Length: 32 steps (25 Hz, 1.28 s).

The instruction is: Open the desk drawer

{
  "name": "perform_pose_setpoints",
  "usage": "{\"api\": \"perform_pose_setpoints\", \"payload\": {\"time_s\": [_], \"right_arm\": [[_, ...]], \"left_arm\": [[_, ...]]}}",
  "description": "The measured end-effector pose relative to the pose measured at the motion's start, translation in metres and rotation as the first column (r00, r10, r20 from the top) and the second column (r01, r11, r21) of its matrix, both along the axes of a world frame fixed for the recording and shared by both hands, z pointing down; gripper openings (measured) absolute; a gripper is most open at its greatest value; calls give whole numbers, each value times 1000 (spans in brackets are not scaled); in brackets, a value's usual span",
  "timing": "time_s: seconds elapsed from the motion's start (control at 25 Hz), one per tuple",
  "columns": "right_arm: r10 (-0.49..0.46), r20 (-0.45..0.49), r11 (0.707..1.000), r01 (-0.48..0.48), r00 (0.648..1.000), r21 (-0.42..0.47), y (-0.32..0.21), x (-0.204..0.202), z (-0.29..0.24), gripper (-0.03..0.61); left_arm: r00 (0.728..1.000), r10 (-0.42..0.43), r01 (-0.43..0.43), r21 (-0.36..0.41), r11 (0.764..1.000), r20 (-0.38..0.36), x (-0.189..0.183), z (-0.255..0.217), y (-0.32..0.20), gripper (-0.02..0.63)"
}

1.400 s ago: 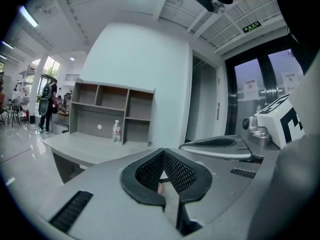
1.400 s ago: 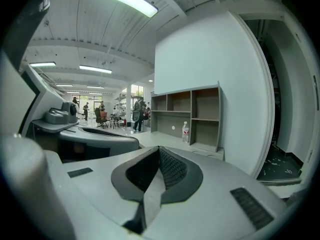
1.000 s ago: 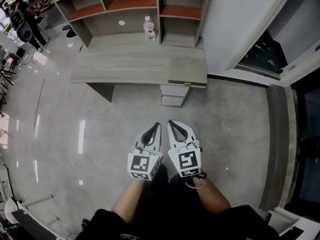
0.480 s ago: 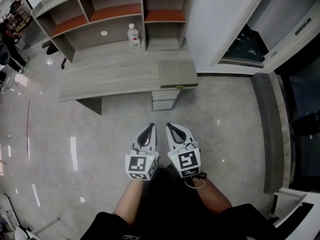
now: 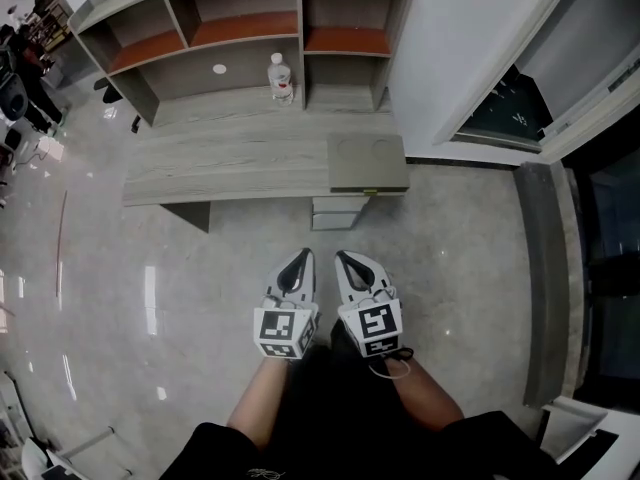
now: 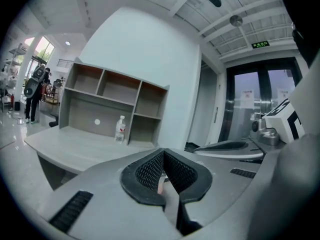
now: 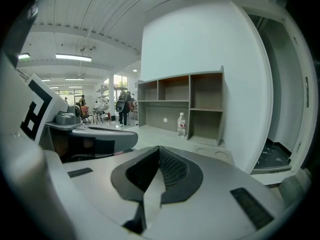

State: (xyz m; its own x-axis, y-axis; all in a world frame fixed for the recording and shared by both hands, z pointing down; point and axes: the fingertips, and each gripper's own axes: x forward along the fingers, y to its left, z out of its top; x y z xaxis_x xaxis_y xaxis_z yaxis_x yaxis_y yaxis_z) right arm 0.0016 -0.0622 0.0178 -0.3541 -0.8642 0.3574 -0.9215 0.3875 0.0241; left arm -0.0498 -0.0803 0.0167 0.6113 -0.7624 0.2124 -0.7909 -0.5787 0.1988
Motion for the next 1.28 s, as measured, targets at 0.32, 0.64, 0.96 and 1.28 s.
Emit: {"api": "perform_pose_setpoints", "payload": {"time_s": [0.32, 0.64, 0.96, 1.28], "right_arm": [[-33, 20, 999, 33, 999, -40, -43, 36, 31, 6], [-85, 28, 991, 88, 996, -102, -76, 51, 94, 6], [-89, -38, 996, 90, 995, 15, -86, 38, 137, 6], [-59, -65, 995, 64, 996, 74, -81, 34, 194, 6]], "left_arm": [[999, -26, 28, -49, 998, 35, 42, 37, -49, 5], [987, -56, 62, -39, 997, 148, 59, 92, -75, 5], [989, -17, 15, 13, 1000, 150, 49, 137, -82, 6], [990, -32, 21, 84, 996, 138, 41, 192, -91, 5]]}}
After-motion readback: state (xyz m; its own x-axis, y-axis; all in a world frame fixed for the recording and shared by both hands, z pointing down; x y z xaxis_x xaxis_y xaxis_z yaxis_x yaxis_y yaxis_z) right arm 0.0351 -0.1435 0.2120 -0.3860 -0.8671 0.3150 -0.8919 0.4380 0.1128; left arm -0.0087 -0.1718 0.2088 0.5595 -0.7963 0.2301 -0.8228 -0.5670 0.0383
